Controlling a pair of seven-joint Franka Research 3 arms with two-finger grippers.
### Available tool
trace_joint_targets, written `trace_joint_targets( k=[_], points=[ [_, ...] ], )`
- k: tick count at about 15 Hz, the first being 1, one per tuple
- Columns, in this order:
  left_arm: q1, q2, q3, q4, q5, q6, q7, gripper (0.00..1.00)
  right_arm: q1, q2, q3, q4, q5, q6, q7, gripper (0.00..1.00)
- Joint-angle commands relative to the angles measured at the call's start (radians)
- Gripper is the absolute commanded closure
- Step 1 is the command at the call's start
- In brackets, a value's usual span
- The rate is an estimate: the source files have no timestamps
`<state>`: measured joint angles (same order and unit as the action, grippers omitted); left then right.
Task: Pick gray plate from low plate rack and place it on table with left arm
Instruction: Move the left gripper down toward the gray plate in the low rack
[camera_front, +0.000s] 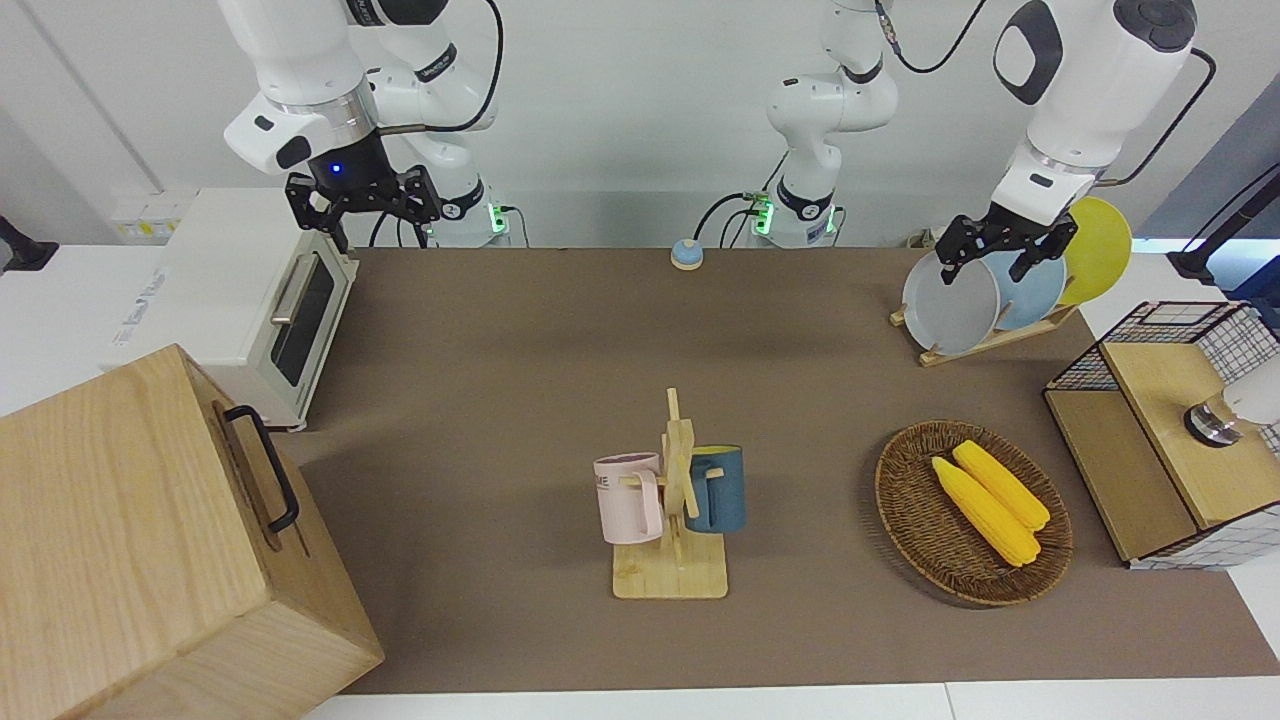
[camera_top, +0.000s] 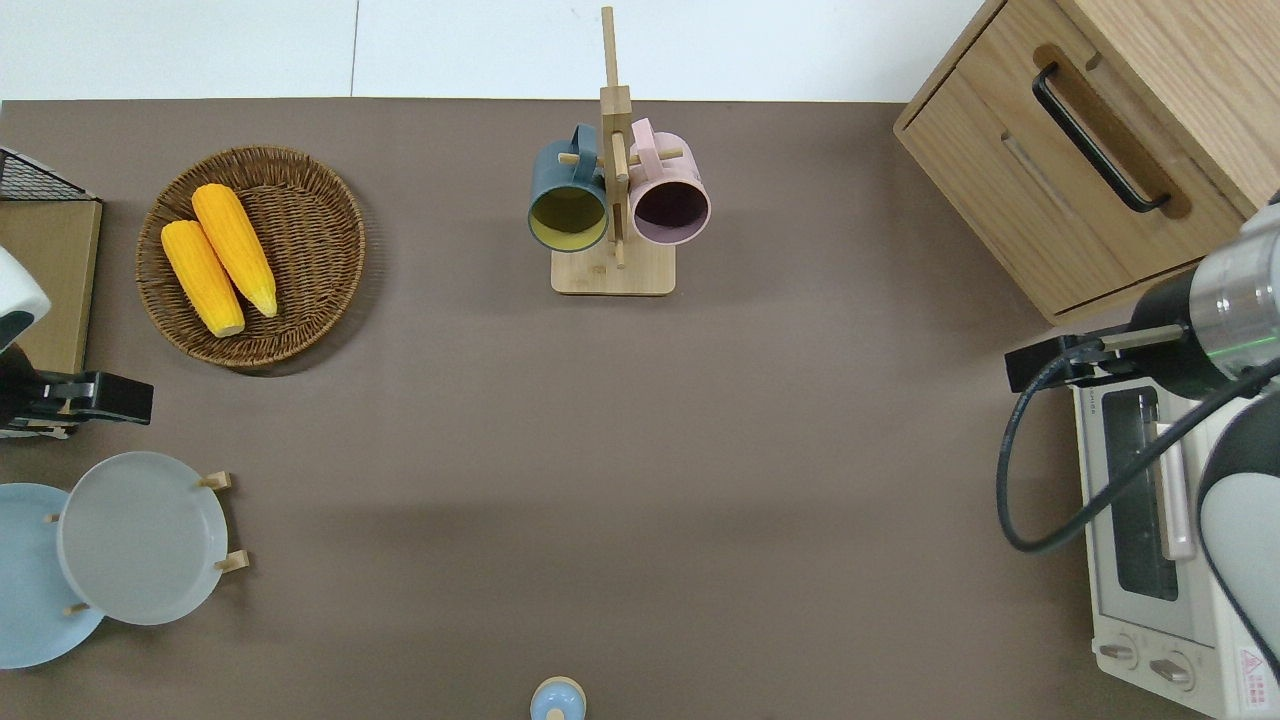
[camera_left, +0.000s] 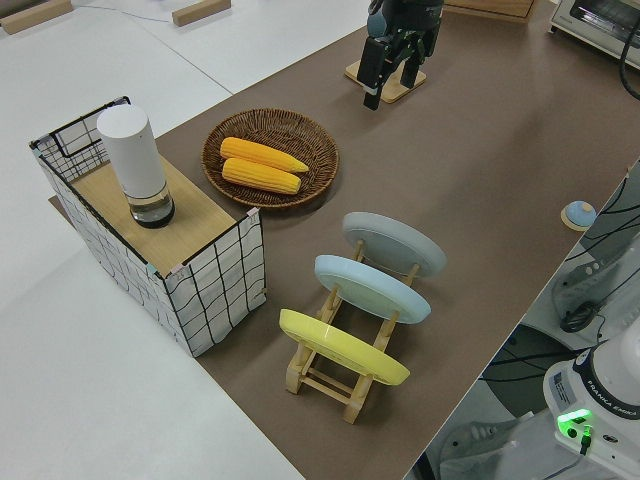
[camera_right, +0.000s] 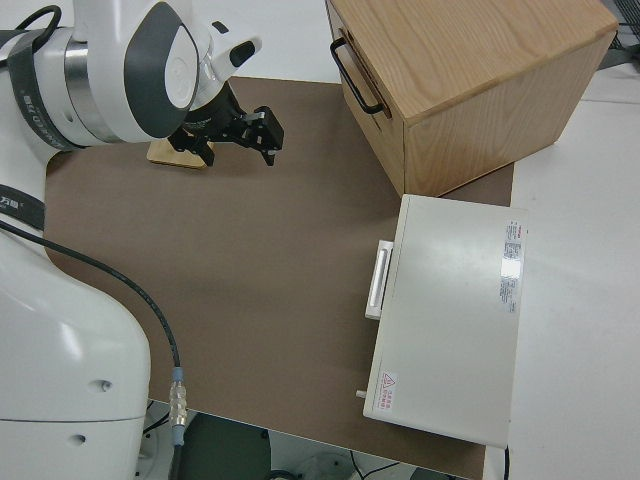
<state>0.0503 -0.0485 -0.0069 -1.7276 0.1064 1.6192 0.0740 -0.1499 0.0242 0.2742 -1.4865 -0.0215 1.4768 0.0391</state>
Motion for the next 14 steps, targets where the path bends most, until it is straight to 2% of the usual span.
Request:
trace_joint_targets(
  k=[1,7,9,10,14],
  points=[
    [0.000,-0.016,0.001,-0.017,0.045,-0.062,0.012,0.00,-0.020,-0.003,0.019,0.009,-0.002,-0.015,0.013,0.017],
    [0.056,-0.030,0.002,-0.070,0.062,-0.055,0.015,0.00,-0.020,-0.001,0.019,0.009,-0.002,-0.015,0.013,0.017],
    [0.072,-0.053,0.002,-0.124,0.065,-0.026,0.015,0.00,-0.020,-0.003,0.019,0.009,-0.002,-0.015,0.013,0.017],
    [0.069,-0.060,0.002,-0.150,0.105,-0.016,0.013,0.00,-0.020,-0.003,0.019,0.009,-0.002,-0.015,0.013,0.017],
    [0.074,-0.129,0.002,-0.312,0.128,0.115,0.013,0.00,-0.020,-0.003,0.019,0.009,-0.002,-0.015,0.013,0.017]
  ],
)
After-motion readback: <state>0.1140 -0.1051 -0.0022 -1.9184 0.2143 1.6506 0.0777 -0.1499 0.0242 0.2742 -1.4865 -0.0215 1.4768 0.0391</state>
